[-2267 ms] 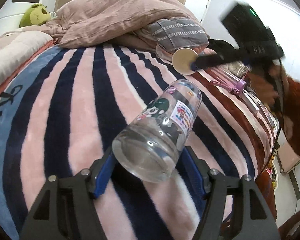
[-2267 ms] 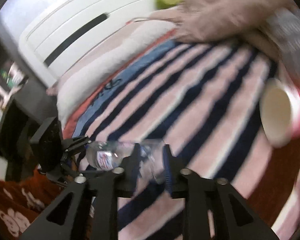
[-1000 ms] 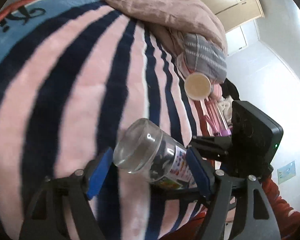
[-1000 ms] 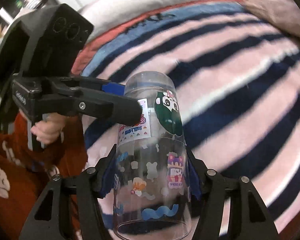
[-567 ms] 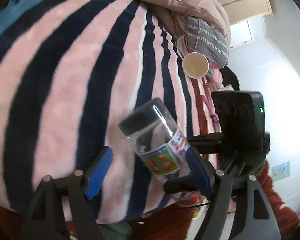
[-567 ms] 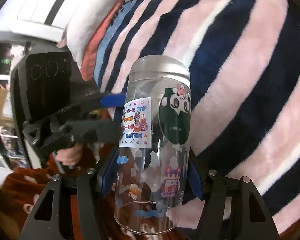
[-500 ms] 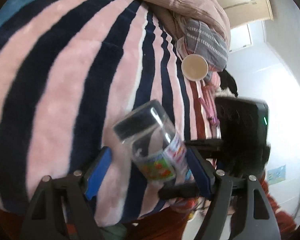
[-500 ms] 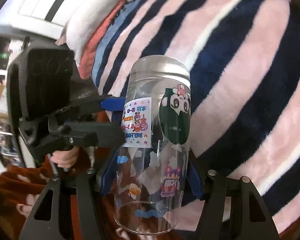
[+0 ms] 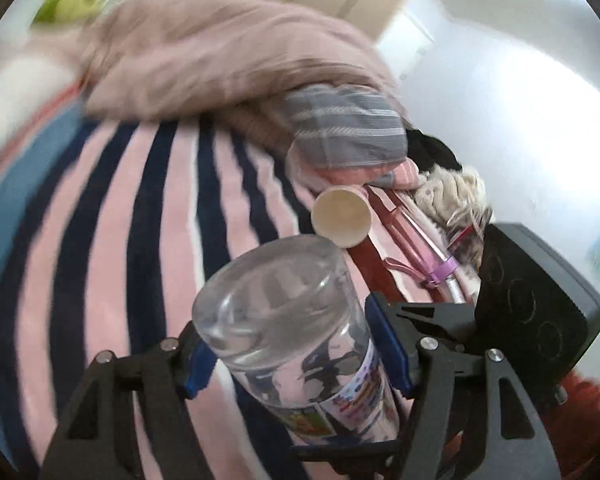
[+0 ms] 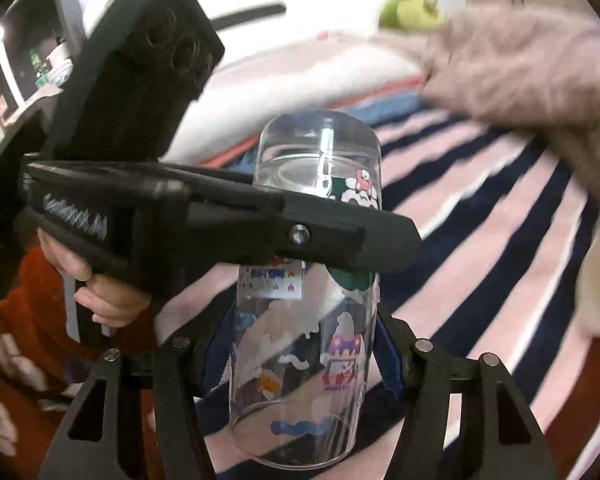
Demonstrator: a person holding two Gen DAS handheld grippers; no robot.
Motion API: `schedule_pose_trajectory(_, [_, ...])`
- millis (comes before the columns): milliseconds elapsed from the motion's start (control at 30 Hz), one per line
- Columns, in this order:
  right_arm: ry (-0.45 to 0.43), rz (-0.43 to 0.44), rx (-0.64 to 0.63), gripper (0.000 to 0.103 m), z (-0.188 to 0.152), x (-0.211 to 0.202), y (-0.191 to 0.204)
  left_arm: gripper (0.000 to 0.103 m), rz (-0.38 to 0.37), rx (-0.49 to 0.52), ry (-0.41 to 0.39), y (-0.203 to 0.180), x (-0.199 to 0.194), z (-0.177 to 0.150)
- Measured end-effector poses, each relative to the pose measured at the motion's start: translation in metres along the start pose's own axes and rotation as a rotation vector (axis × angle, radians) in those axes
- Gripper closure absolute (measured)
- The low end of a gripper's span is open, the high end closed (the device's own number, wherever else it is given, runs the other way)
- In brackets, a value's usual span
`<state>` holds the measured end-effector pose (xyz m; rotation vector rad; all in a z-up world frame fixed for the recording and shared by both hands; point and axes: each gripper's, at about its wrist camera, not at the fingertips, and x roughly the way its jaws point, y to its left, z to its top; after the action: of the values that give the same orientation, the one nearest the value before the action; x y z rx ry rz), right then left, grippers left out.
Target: Flip cup upside down
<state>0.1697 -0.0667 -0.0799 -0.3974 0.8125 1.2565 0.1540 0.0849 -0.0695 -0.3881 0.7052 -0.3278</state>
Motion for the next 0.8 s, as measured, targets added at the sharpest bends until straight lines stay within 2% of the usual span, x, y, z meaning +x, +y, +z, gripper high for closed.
schedule_pose_trajectory(67, [-0.019, -0.020, 0.025, 0.045, -0.001, 0.001, -0.007, 0.048, -0.019, 0.083, 0.013, -0.009, 0.010, 0.005])
schedule_pose_trajectory(133, [-0.026, -0.027, 0.059, 0.044, -0.010, 0.004, -0.011, 0.049, -0.047, 0.120, 0.065, -0.012, 0.022, -0.001])
schedule_pose_trajectory(200, [-0.055, -0.055, 0.053, 0.045, -0.023, 0.001, -0.008, 0.050, -0.048, 0.190, 0.036, -0.024, 0.023, -0.009])
schedule_pose_trajectory(233, [-0.080, -0.064, 0.051, 0.045, -0.024, 0.008, 0.008, 0.050, -0.050, 0.219, 0.023, -0.031, 0.020, -0.012])
schedule_pose_trajectory(267, [-0.114, -0.076, 0.043, 0.045, -0.030, 0.002, 0.013, 0.049, -0.048, 0.243, 0.016, -0.037, 0.015, -0.016])
schedule_pose_trajectory(367, [-0.145, -0.114, -0.015, 0.046, -0.044, -0.012, 0.029, 0.047, -0.063, 0.298, 0.011, -0.049, -0.002, -0.029])
schedule_pose_trajectory(467, [-0.188, -0.139, -0.056, 0.045, -0.055, -0.014, 0.047, 0.044, -0.098, 0.289, 0.016, -0.052, -0.014, -0.039])
schedule_pose_trajectory(567, [-0.224, -0.230, -0.101, 0.046, -0.069, -0.012, 0.067, 0.043, -0.145, 0.253, 0.006, -0.052, -0.018, -0.043])
schedule_pose_trajectory(800, [-0.245, -0.206, -0.014, 0.046, -0.072, -0.011, 0.053, 0.043, -0.136, 0.205, 0.005, -0.051, -0.008, -0.034])
